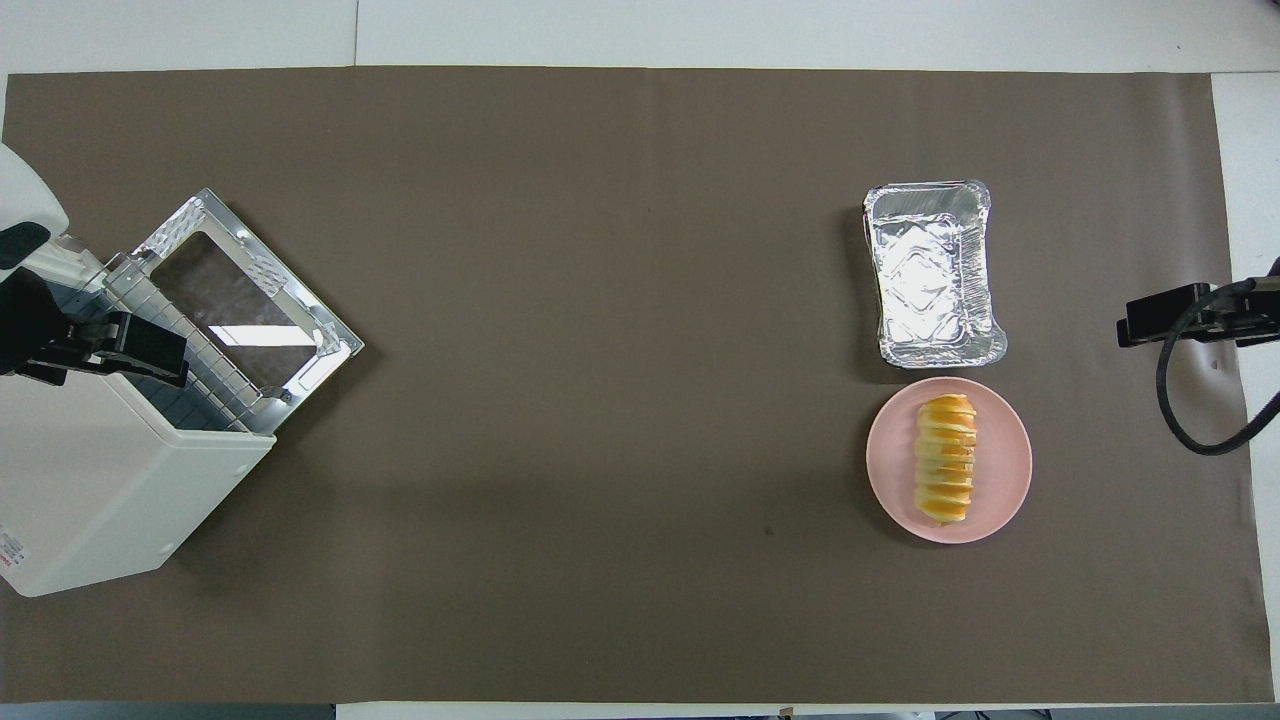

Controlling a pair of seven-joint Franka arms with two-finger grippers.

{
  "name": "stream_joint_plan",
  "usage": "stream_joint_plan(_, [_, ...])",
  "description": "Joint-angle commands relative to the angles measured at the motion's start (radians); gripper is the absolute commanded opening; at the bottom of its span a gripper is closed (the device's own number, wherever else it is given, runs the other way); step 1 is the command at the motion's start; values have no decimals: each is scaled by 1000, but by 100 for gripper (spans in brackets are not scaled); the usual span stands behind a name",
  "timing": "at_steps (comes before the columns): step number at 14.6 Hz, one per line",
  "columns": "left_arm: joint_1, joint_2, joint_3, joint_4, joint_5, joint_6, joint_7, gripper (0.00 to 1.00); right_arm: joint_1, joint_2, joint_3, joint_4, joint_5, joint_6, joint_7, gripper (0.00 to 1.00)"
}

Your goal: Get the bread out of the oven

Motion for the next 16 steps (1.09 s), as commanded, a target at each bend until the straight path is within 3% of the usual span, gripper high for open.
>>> stream_joint_plan(1, [9,-22,-6,-18,13,-1,4,100,-10,14,13,21,-43,6,16,100])
stream_joint_plan(16, [9,-22,-6,-18,13,-2,4,100,-8,12,13,13,-38,-40,-46,100])
